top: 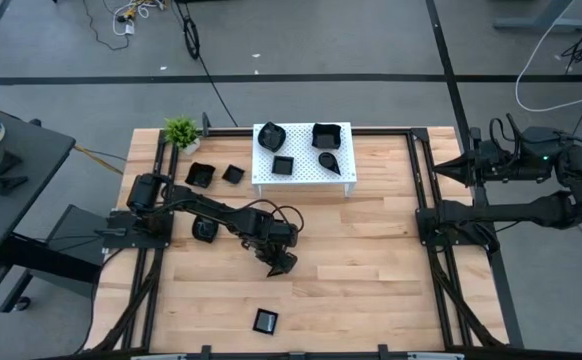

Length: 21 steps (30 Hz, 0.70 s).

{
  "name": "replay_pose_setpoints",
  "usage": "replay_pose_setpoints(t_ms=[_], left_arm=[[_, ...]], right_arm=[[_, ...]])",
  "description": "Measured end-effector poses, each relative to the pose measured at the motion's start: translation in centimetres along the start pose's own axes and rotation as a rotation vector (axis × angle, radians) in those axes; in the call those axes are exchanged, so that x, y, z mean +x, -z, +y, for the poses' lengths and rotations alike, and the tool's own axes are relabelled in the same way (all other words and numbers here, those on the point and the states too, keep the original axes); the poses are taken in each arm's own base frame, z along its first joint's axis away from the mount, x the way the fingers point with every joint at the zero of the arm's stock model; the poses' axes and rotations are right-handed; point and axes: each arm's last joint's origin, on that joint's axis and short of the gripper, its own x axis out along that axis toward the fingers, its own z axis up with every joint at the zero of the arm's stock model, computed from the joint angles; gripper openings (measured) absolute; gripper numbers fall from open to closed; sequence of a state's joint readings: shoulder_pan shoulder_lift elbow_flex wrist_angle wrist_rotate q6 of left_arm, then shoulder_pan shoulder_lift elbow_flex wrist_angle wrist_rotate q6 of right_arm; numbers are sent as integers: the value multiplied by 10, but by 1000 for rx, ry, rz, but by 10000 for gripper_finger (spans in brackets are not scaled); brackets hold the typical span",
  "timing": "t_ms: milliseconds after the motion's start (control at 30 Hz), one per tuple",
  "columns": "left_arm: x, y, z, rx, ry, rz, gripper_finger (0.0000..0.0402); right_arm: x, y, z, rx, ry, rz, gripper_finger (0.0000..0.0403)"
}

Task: Pick & Place Mini shaped plates
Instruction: Stack the drop-shaped plate on top of the drop-shaped plate on the shelf

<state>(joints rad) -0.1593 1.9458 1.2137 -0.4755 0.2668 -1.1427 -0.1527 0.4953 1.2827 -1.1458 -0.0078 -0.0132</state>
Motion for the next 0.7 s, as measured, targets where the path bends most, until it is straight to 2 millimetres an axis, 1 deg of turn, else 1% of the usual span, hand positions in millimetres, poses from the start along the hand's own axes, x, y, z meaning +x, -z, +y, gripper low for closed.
replay_pose_setpoints(t_ms=[333, 700], left_arm=[[0, 0, 0, -1, 1, 0, 6], [-12, -3, -3, -6, 37, -5, 3]], right_arm=[[0, 0, 0, 0, 0, 0, 20], [0, 0, 0, 0, 0, 0, 20]])
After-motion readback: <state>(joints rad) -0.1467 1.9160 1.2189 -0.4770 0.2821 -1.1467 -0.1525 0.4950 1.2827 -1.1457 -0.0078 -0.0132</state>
